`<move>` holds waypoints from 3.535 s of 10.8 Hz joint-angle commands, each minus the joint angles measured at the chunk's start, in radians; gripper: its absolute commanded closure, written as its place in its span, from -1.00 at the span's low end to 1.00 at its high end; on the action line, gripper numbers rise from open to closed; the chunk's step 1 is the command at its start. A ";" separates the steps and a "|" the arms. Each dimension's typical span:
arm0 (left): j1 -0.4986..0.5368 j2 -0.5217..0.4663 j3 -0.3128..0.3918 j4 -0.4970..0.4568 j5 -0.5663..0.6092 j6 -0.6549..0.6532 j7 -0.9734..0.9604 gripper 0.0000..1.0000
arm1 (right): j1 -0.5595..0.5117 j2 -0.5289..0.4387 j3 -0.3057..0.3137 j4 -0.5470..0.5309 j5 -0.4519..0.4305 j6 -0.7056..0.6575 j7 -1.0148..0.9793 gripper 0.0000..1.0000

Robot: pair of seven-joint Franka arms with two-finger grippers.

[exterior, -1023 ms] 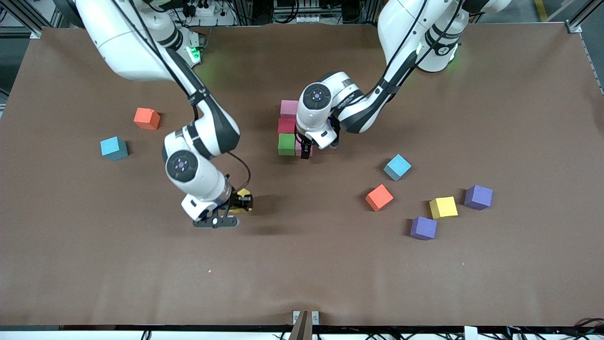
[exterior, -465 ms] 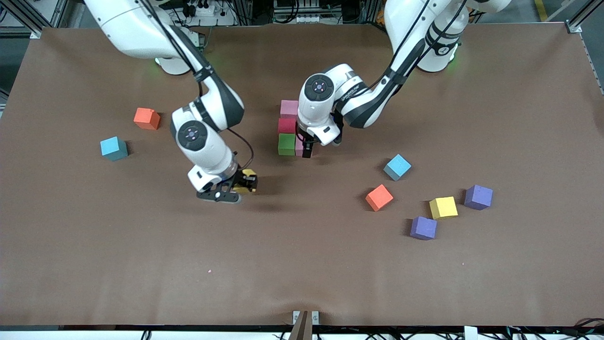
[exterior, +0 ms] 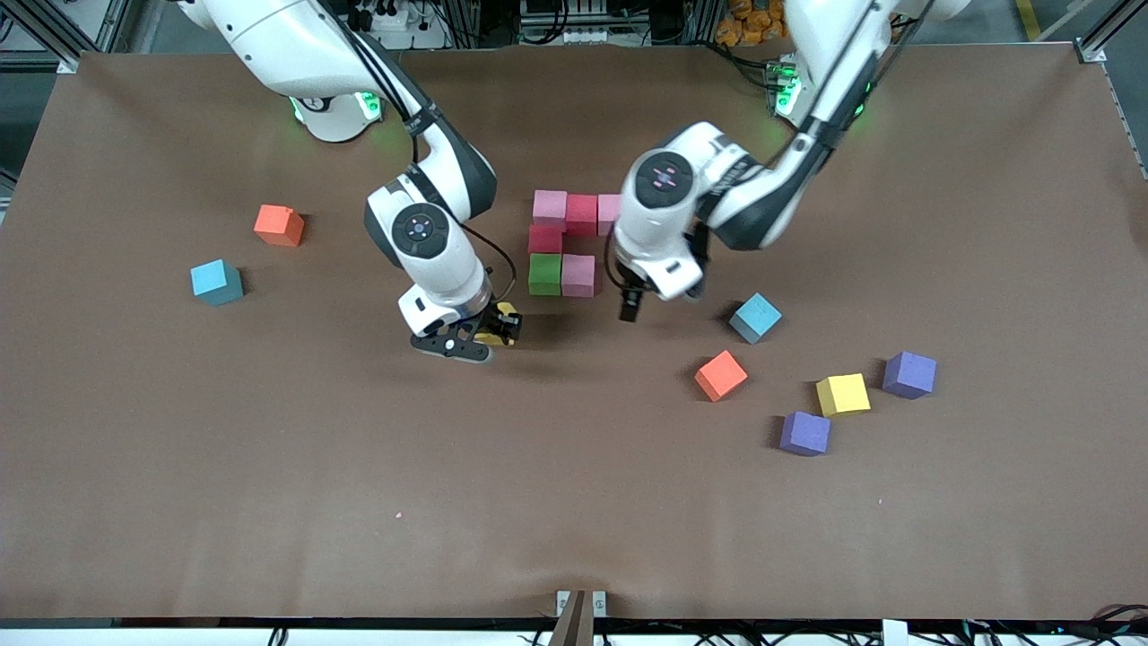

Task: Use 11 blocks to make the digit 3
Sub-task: 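Grasp the orange cube with the left gripper while the right gripper holds yellow, then lift the orange cube with the left gripper toward the cube row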

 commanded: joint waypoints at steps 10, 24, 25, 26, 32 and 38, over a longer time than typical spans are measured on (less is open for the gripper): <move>0.294 0.136 -0.005 0.184 0.020 -0.020 0.773 -1.00 | 0.206 0.158 -0.078 0.123 -0.071 0.079 0.138 0.52; 0.246 0.262 -0.004 0.194 0.102 -0.018 0.804 -1.00 | 0.231 0.135 -0.070 0.106 -0.071 -0.033 0.110 0.50; 0.249 0.262 -0.004 0.182 0.124 -0.018 0.804 -1.00 | 0.231 0.135 -0.070 0.106 -0.071 -0.035 0.112 0.50; 0.251 0.273 -0.004 0.180 0.153 -0.018 0.804 -1.00 | 0.231 0.135 -0.062 0.106 -0.071 -0.035 0.113 0.50; 0.257 0.291 -0.005 0.191 0.149 -0.012 0.795 -0.57 | 0.229 0.138 -0.059 0.103 -0.077 -0.035 0.108 0.50; 0.266 0.270 -0.007 0.192 0.140 -0.012 0.780 0.05 | 0.224 0.144 -0.062 0.104 -0.080 -0.021 0.110 0.50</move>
